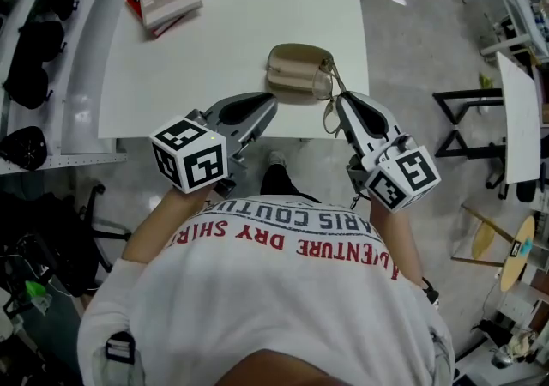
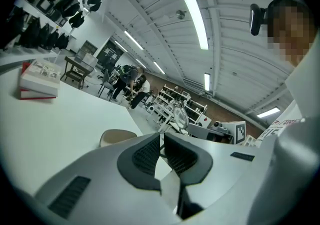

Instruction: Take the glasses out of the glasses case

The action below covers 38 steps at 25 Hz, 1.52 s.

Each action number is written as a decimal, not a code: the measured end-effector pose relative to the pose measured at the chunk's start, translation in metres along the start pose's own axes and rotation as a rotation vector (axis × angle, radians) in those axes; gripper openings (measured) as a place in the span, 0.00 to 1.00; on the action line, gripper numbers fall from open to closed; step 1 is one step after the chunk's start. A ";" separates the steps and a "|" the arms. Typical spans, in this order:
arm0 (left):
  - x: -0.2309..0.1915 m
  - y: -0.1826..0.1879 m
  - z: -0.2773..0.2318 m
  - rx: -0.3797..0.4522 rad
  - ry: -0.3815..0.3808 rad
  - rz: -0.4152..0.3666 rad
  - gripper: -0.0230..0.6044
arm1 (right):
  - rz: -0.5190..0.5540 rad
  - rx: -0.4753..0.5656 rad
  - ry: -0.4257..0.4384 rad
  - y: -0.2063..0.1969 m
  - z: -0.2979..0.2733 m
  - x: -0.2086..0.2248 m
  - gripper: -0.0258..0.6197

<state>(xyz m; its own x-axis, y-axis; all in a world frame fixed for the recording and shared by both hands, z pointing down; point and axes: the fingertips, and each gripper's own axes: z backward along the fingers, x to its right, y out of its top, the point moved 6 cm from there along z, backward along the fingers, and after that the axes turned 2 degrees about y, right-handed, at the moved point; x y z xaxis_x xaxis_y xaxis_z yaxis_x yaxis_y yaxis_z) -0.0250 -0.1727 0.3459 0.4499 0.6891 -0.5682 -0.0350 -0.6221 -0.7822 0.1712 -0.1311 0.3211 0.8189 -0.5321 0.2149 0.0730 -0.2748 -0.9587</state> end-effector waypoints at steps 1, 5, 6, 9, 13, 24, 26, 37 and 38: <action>0.002 -0.001 0.002 -0.001 -0.003 -0.005 0.11 | -0.007 0.008 0.000 0.000 0.003 -0.003 0.09; 0.011 -0.006 0.009 -0.004 -0.012 -0.014 0.11 | -0.033 0.036 -0.003 -0.002 0.013 -0.014 0.09; 0.013 -0.007 0.010 -0.004 -0.014 -0.015 0.11 | -0.040 0.042 0.000 -0.002 0.016 -0.018 0.09; 0.020 -0.010 0.017 0.001 -0.019 -0.026 0.11 | -0.051 0.064 0.008 -0.002 0.022 -0.027 0.09; 0.028 -0.013 0.025 0.005 -0.022 -0.041 0.11 | -0.042 0.079 0.014 -0.002 0.027 -0.039 0.09; 0.040 -0.014 0.036 0.001 -0.023 -0.064 0.11 | -0.028 0.095 0.028 0.001 0.031 -0.053 0.09; 0.041 -0.015 0.035 0.000 -0.024 -0.066 0.11 | -0.026 0.096 0.028 0.001 0.033 -0.053 0.09; 0.043 -0.016 0.034 -0.004 -0.018 -0.065 0.11 | -0.029 0.095 0.029 0.000 0.035 -0.050 0.09; 0.043 -0.016 0.034 -0.004 -0.015 -0.063 0.11 | -0.030 0.094 0.030 0.000 0.034 -0.050 0.09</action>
<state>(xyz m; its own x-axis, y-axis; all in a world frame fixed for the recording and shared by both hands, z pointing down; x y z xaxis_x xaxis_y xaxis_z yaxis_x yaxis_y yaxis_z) -0.0353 -0.1211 0.3252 0.4373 0.7327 -0.5215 -0.0034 -0.5785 -0.8157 0.1499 -0.0773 0.3038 0.7981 -0.5490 0.2481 0.1519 -0.2152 -0.9647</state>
